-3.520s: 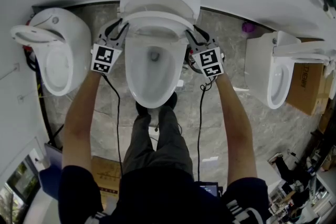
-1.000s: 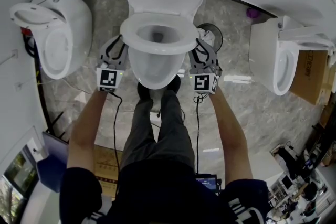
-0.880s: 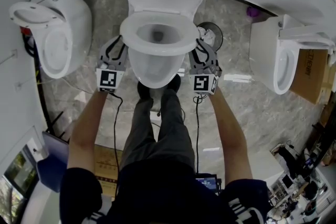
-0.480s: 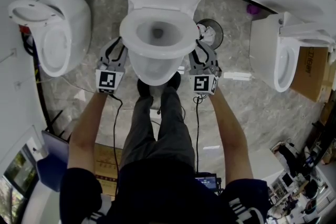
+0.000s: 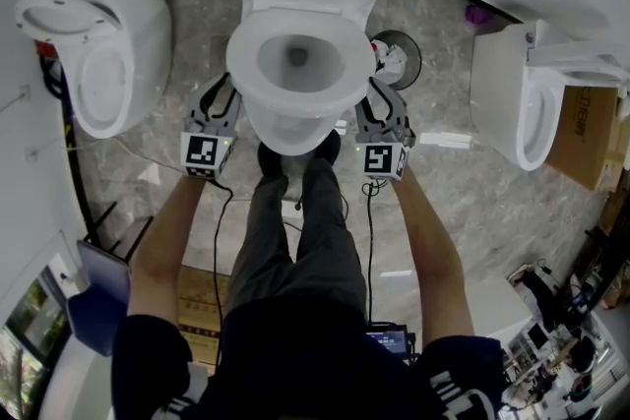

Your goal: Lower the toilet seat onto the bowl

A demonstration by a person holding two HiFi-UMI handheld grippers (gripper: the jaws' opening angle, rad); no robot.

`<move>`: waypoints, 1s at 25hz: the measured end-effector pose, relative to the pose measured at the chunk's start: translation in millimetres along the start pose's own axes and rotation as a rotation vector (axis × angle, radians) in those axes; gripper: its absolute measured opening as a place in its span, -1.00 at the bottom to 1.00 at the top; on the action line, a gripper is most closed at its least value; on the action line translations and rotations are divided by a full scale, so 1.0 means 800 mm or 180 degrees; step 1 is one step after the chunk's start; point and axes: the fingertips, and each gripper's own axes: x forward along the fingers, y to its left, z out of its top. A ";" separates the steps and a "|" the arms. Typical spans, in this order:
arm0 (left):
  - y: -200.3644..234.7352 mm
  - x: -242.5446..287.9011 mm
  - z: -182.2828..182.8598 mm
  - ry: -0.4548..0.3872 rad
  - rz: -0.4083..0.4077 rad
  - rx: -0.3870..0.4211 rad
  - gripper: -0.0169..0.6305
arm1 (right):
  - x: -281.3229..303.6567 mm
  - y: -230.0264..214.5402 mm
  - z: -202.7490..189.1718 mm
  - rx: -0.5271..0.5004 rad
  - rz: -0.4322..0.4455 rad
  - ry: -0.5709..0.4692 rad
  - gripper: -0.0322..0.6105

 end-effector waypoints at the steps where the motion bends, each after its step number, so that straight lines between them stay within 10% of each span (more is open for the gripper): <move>1: -0.001 -0.001 -0.002 0.0027 0.0012 -0.0057 -0.55 | 0.000 0.000 0.001 -0.0015 -0.0010 -0.0011 -0.46; 12: 0.005 -0.005 -0.024 0.0097 0.0150 -0.0709 -0.51 | -0.002 0.007 -0.017 0.0232 -0.0062 0.0120 -0.41; 25: 0.003 -0.015 -0.044 0.0175 0.0316 -0.0876 -0.51 | -0.009 0.013 -0.028 0.0901 -0.0141 0.0190 -0.34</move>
